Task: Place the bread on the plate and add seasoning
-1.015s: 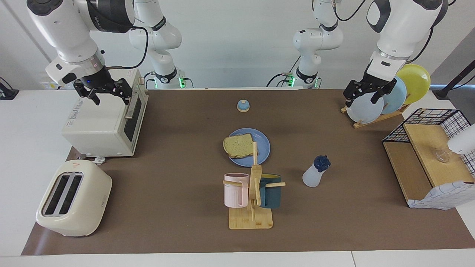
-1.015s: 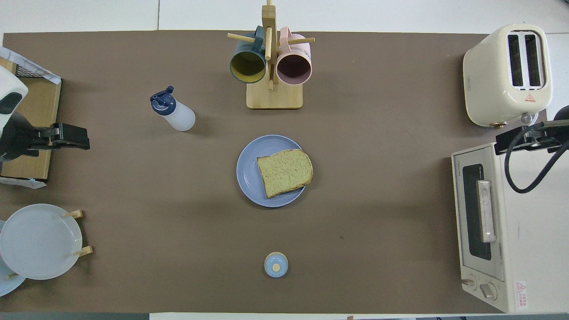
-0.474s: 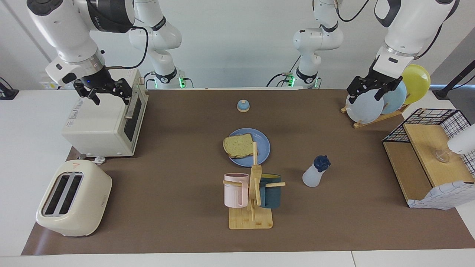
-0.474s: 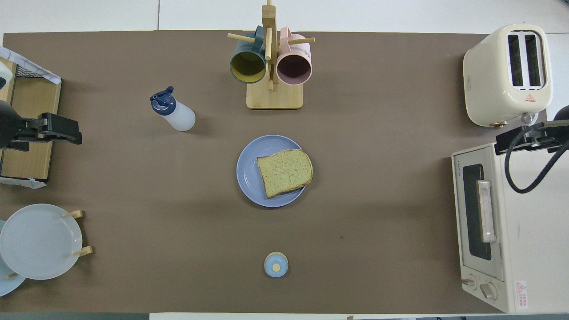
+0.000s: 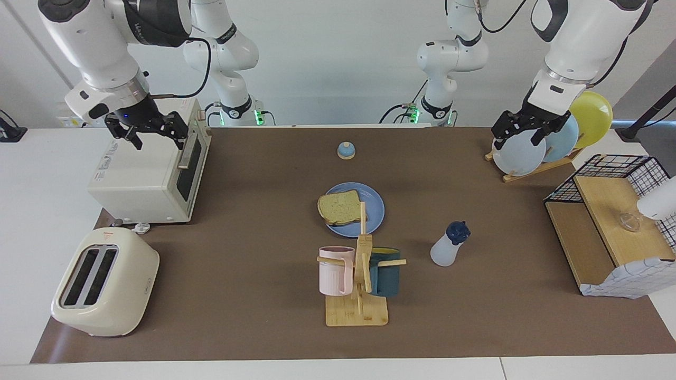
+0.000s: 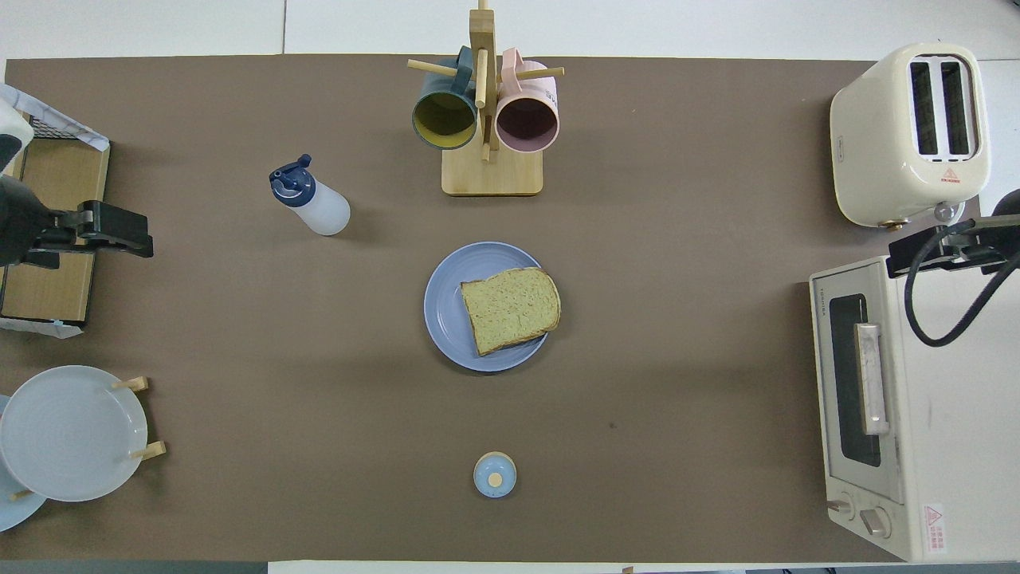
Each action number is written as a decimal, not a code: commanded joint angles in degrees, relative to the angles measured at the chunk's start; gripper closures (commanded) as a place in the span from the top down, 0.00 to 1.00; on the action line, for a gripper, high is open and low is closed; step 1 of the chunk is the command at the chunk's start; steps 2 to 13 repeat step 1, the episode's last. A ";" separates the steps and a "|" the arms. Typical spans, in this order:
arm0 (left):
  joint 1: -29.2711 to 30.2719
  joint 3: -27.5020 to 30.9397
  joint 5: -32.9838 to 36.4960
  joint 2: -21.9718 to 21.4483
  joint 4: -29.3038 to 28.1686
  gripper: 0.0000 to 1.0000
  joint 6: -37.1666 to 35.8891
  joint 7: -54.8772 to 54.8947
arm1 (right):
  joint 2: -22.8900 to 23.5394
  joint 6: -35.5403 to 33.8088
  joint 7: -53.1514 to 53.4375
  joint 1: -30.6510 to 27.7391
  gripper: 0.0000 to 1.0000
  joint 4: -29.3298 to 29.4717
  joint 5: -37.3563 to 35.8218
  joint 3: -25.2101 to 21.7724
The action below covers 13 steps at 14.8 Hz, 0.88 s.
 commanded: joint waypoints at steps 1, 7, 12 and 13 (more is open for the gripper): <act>-0.93 1.17 -0.86 0.20 1.00 1.00 -0.74 0.85 | -0.59 -0.45 -1.44 -0.37 1.00 -0.50 0.66 0.04; -0.93 1.17 -0.86 0.20 1.00 1.00 -0.74 0.85 | -0.59 -0.45 -1.44 -0.37 1.00 -0.50 0.66 0.04; -0.93 1.17 -0.86 0.20 1.00 1.00 -0.74 0.85 | -0.59 -0.45 -1.44 -0.37 1.00 -0.50 0.66 0.04; -0.93 1.17 -0.86 0.20 1.00 1.00 -0.74 0.85 | -0.59 -0.45 -1.44 -0.37 1.00 -0.50 0.66 0.04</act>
